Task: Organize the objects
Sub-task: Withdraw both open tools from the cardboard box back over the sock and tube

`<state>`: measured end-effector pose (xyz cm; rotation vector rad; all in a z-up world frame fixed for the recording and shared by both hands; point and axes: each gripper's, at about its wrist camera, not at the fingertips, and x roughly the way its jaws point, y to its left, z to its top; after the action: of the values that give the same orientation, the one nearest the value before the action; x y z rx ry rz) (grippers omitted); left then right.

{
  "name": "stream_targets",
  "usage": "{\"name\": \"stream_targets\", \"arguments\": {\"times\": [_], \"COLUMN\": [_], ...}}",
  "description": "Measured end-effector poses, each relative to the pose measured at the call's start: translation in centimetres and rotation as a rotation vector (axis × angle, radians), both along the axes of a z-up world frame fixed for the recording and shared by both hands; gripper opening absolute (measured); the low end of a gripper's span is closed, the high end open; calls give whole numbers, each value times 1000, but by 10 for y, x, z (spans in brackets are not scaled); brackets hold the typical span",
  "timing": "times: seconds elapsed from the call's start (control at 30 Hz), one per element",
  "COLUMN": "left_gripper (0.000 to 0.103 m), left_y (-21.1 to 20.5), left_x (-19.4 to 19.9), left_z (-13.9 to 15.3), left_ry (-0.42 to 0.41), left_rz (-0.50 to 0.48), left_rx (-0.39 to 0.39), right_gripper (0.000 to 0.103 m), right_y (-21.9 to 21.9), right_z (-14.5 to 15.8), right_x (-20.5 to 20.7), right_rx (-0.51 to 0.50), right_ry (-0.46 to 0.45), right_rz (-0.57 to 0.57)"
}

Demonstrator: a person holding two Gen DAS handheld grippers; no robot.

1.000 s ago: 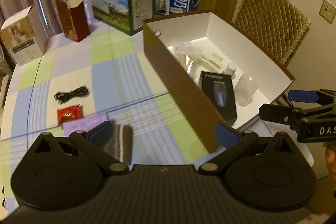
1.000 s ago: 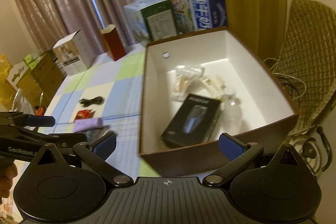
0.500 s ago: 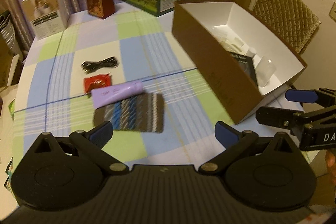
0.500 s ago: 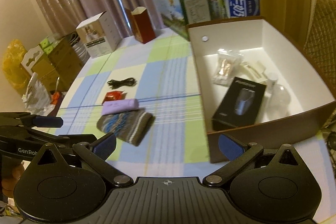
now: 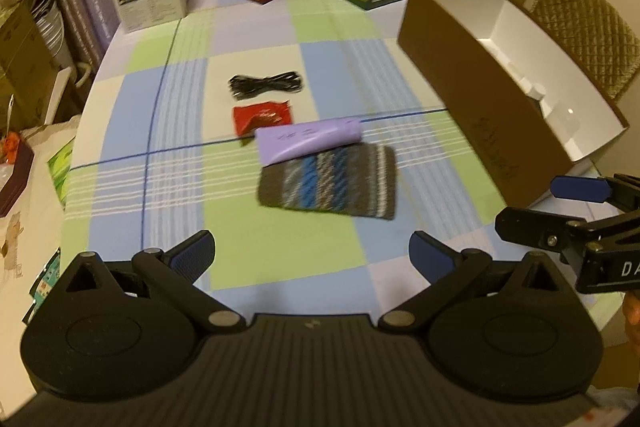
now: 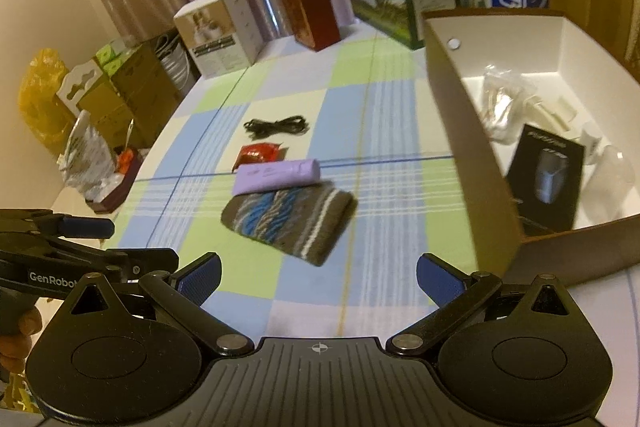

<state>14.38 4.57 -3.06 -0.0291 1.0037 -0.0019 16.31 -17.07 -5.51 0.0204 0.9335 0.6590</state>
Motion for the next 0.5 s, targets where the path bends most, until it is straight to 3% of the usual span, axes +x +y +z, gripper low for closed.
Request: {"name": "stream_targets", "arguments": {"times": [0.5], "left_gripper": [102], "left_y": [29], "left_x": [19], "left_z": [-31], "left_ry": [66], "left_rz": [48], "left_rx": [-6], "right_gripper": [101], "right_y": [19], "right_z": [-34], "right_x": [30], "right_rx": [-69], "right_ry": [20], "right_rz": [-56]}}
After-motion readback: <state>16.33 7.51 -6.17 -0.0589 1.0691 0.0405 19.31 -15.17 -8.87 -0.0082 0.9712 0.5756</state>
